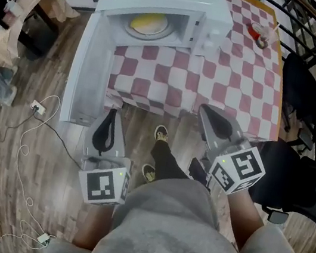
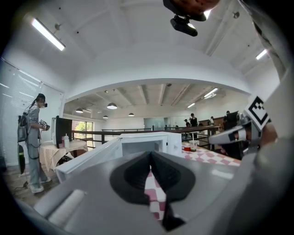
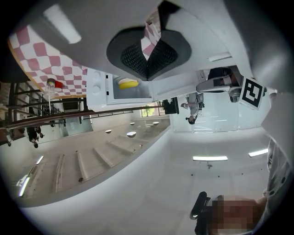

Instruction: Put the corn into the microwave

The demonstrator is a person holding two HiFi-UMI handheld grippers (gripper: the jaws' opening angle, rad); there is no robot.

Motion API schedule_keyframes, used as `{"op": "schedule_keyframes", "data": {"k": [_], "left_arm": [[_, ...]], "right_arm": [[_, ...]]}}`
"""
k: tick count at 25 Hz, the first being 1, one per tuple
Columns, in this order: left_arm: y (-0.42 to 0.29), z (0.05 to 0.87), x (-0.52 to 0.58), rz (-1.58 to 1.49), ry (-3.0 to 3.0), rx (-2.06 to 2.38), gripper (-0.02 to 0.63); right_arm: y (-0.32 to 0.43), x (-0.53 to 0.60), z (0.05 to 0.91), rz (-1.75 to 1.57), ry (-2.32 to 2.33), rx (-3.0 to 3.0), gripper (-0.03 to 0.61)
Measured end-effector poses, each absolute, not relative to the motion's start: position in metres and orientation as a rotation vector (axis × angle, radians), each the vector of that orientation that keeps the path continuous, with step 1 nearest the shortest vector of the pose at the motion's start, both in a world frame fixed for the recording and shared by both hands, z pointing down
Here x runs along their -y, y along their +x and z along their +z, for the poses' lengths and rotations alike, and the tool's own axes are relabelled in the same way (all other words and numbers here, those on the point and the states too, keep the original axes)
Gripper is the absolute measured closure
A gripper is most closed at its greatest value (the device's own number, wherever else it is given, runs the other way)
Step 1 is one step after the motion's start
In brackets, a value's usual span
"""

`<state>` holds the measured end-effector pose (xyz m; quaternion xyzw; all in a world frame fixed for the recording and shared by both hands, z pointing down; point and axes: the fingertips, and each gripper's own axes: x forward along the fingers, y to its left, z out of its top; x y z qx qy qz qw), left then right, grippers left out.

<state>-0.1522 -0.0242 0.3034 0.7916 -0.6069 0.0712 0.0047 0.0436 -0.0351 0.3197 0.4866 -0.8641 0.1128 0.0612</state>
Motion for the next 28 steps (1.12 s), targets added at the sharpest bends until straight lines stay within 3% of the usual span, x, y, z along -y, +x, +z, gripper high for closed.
{"op": "schedule_keyframes", "data": {"k": [9, 28], "left_arm": [[-0.155, 0.304, -0.027, 0.235, 2.489, 1.896, 0.603], [-0.149, 0.306, -0.029, 0.229, 2.512, 1.851, 0.603]], "right_arm": [[0.048, -0.015, 0.317, 0.323, 1.514, 2.597, 0.581], [0.056, -0.023, 0.316, 0.303, 1.547, 2.542, 0.581]]}}
